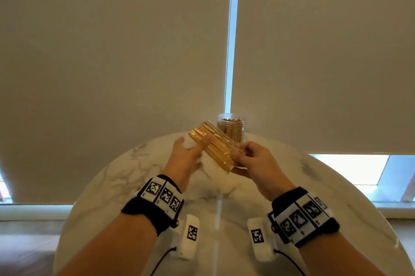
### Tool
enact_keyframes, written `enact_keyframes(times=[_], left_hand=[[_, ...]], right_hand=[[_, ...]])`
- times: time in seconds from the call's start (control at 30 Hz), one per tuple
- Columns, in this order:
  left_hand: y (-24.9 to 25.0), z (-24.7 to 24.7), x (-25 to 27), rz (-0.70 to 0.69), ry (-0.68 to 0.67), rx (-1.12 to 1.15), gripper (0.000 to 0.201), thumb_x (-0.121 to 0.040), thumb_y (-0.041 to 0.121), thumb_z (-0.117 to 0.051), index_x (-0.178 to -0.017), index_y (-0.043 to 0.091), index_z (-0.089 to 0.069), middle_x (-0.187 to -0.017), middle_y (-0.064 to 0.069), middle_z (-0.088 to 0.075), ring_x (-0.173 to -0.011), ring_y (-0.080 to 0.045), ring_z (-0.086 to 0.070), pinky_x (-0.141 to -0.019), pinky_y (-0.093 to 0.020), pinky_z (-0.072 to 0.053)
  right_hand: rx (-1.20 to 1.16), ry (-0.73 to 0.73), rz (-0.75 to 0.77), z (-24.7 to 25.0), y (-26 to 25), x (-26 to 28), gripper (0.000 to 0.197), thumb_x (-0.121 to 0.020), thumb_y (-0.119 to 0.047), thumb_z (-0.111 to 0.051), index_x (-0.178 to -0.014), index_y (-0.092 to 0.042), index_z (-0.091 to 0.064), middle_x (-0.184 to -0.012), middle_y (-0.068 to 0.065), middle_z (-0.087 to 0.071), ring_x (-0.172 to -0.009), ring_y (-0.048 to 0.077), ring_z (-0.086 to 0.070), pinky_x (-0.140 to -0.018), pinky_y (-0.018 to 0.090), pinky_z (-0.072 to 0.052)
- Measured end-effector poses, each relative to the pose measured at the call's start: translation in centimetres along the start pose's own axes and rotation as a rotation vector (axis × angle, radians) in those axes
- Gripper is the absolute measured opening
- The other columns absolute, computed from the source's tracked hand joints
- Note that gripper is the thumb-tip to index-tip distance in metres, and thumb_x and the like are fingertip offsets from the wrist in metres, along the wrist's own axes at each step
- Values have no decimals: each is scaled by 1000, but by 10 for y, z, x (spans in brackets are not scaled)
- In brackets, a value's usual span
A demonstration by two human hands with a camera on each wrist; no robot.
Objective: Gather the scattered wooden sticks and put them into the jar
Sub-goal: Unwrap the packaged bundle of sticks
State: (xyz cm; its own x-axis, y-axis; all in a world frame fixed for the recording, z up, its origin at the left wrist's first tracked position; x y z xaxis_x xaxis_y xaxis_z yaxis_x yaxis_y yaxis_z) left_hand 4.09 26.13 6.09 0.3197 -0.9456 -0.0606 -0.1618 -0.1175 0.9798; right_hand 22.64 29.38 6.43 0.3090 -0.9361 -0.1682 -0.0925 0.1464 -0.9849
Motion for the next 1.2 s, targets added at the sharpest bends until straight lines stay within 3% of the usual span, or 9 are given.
enact_keyframes(times=[0.03,0.1,0.23,0.47,0.7,0.87,0.97,1.1,1.2], left_hand=[[-6,-7,0,61,-87,87,76,-83,44,-77,-142,9,-45,-124,-12,-69,-111,-28,-66,-96,-44,-53],[-14,-17,-3,89,-153,117,45,-90,35,-71,-125,9,-63,-113,-10,-74,-106,-27,-71,-94,-44,-55],[-25,-22,-18,80,-92,156,30,-89,21,-73,-116,9,-68,-106,-12,-76,-102,-30,-72,-97,-50,-54],[-34,-24,-34,59,-144,113,36,-87,21,-75,-120,9,-65,-103,-9,-77,-94,-24,-75,-76,-36,-59],[-39,-31,-23,163,-163,272,34,-88,17,-74,-120,11,-64,-107,-13,-76,-101,-28,-73,-88,-43,-57],[-36,-34,-15,105,-243,241,38,-90,18,-71,-126,9,-62,-114,-14,-73,-107,-30,-70,-96,-51,-54],[-32,-37,-12,141,-279,284,42,-91,19,-71,-130,9,-59,-118,-17,-71,-109,-32,-69,-94,-50,-55],[-31,-36,-11,169,-256,329,37,-89,17,-72,-125,13,-62,-113,-15,-74,-105,-30,-71,-83,-42,-59],[-33,-36,-11,173,-206,335,36,-87,16,-73,-121,13,-63,-110,-14,-74,-104,-31,-72,-91,-47,-57]], right_hand=[[-29,-25,-27,-3,3,-4,10,-97,-5,-62,-106,-1,-63,-104,18,-72,-86,25,-74,-74,36,-61],[21,-68,-56,-9,10,-11,16,-98,-16,-63,-107,-3,-67,-101,15,-75,-90,27,-74,-77,37,-62],[219,17,-5,-5,18,-22,23,-99,-28,-61,-94,-13,-78,-90,9,-76,-83,21,-70,-73,30,-62],[419,-14,76,15,12,-25,4,-90,-17,-73,-88,-13,-74,-80,0,-74,-74,16,-72,-68,25,-61],[703,50,343,19,10,-16,9,-86,-24,-74,-79,-28,-69,-81,-14,-68,-75,8,-63,-70,28,-55],[746,53,350,17,6,-7,9,-90,-28,-72,-90,-35,-67,-86,-18,-67,-79,2,-64,-68,15,-52],[672,67,367,19,2,-5,10,-90,-21,-72,-84,-29,-72,-79,-15,-69,-76,-1,-64,-62,6,-46],[611,61,368,18,1,-4,15,-90,-21,-73,-77,-28,-72,-77,-14,-70,-77,1,-65,-63,7,-47],[625,70,391,16,4,-3,15,-91,-21,-72,-77,-28,-70,-79,-13,-71,-80,6,-65,-66,8,-48]])
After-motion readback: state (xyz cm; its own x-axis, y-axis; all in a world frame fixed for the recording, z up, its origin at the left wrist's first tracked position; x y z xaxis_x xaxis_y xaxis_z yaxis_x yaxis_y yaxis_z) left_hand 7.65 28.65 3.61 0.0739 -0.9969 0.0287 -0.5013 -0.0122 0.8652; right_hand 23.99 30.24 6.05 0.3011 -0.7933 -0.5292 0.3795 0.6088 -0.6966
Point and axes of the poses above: each hand's wrist, its own x-axis away from the middle knuckle, its own z-axis out of the back of the hand, y = z × x, the point moved 1 cm from there along -x, towards the middle knuckle
